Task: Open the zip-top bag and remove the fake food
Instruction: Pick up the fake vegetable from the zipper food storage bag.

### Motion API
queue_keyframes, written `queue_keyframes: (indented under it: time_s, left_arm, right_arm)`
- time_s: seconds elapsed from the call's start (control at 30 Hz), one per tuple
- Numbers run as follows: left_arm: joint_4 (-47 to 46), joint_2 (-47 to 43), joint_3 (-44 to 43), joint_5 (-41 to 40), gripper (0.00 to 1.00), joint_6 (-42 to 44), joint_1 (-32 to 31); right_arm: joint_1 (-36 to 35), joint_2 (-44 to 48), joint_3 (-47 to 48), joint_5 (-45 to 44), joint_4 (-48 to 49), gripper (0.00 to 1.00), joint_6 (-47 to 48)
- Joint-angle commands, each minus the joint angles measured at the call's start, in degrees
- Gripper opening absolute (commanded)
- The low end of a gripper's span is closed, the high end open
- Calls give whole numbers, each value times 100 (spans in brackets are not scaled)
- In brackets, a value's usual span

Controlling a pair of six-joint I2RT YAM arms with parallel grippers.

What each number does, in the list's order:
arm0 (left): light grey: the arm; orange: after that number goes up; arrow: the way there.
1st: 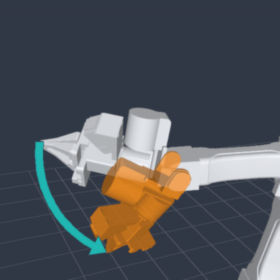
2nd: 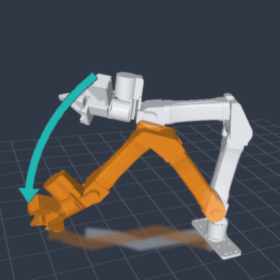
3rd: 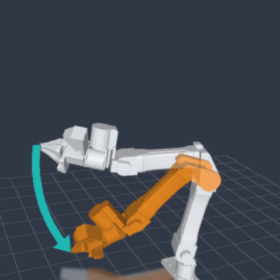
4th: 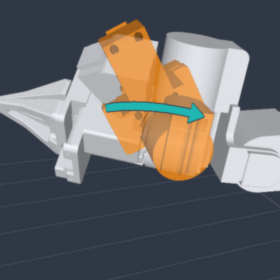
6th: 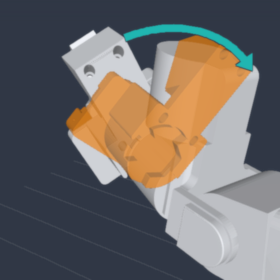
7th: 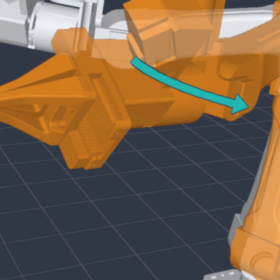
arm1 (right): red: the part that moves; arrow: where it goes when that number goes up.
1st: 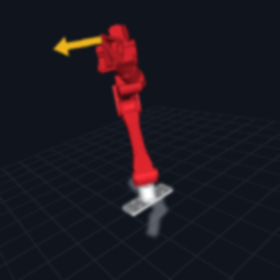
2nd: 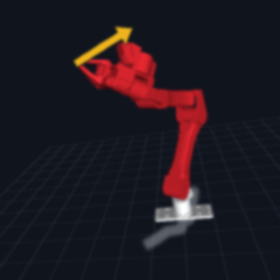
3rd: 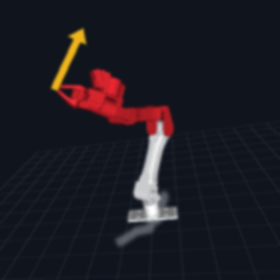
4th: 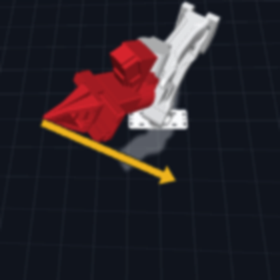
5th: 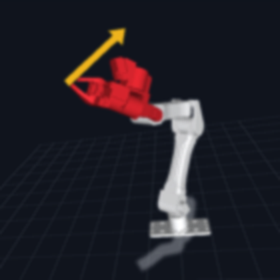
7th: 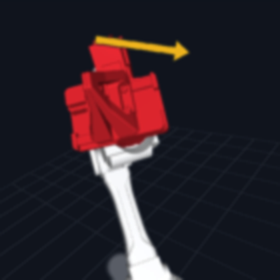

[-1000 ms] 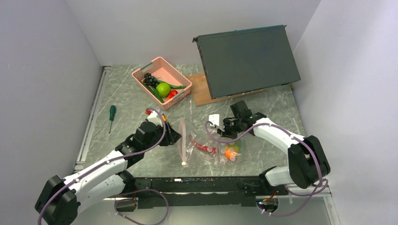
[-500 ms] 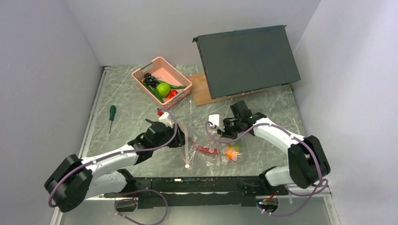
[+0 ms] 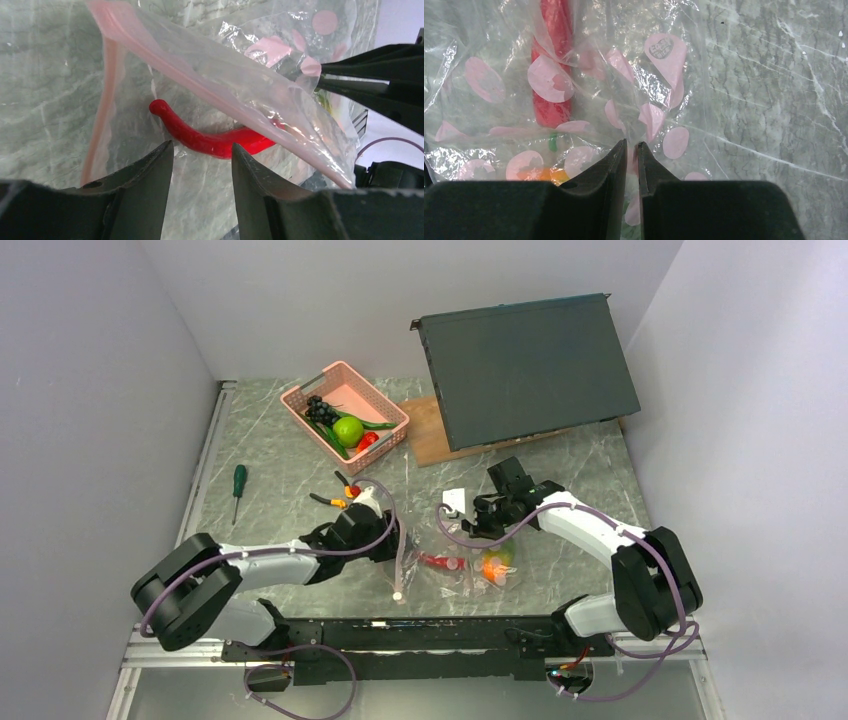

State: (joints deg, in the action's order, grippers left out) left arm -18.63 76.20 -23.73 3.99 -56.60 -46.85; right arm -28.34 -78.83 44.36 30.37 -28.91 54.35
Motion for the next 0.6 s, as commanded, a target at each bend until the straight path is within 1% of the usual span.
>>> queue_keyframes:
  time_s: [0.0, 0.33, 0.57]
  left_arm:
    - [247, 265, -518, -264, 51, -338, -165]
    - [1224, 966, -1363, -381, 50, -757, -466]
    - [2412, 1526, -2214, -687, 48, -857, -646]
  right_arm:
    - [-47, -35, -5, 192, -46, 16, 119]
    - [-67, -44, -6, 171, -43, 16, 117]
    - [-91, -48, -6, 164, -45, 16, 122]
